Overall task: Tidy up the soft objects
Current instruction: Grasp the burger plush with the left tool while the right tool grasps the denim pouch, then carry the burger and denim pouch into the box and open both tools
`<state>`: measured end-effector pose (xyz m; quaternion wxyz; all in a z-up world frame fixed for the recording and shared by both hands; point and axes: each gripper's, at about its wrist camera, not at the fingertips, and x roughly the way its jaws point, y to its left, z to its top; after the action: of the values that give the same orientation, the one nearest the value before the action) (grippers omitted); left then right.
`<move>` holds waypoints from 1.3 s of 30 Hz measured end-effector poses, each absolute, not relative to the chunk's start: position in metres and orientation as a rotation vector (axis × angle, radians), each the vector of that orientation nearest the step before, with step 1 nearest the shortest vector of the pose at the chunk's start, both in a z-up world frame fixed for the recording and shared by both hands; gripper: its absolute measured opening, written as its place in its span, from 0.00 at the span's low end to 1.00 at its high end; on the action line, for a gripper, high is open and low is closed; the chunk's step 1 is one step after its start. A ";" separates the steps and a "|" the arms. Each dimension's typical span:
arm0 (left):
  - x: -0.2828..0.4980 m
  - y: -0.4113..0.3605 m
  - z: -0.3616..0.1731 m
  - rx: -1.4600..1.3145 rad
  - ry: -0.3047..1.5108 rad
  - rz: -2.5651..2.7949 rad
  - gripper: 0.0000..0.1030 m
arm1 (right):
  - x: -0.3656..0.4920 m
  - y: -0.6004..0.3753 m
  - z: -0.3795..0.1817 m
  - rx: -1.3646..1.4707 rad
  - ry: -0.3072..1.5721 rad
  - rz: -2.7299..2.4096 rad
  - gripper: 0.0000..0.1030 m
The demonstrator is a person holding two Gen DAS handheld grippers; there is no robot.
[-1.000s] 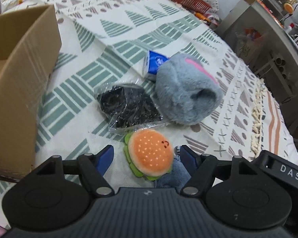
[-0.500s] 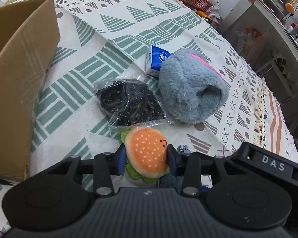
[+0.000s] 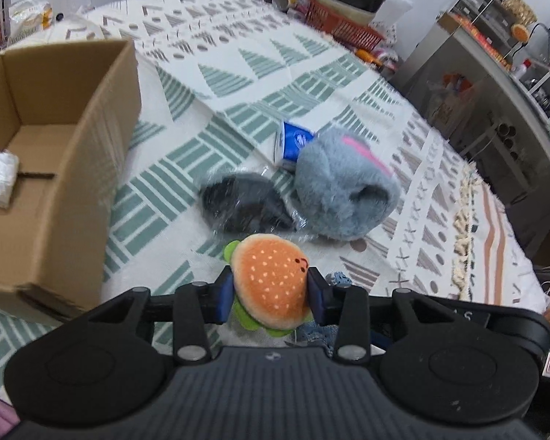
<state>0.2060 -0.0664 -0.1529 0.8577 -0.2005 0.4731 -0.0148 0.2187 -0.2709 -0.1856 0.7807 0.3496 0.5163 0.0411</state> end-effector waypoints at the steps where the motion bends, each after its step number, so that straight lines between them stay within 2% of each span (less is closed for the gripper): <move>1: 0.204 -0.064 -0.149 -0.423 0.983 -0.034 0.39 | 0.216 -0.273 -0.182 0.758 1.099 0.090 0.14; 24: 0.162 -0.002 -0.072 -0.473 0.790 -0.038 0.39 | 0.181 -0.254 -0.094 0.696 0.834 0.127 0.14; 39: 0.139 0.044 -0.064 -0.523 0.730 0.040 0.39 | 0.176 -0.201 -0.056 0.639 0.790 0.231 0.14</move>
<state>0.1387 0.0439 -0.0639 0.9007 -0.2526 0.3530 0.0195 0.1758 -0.2012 -0.0558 0.8674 0.3051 0.3774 0.1102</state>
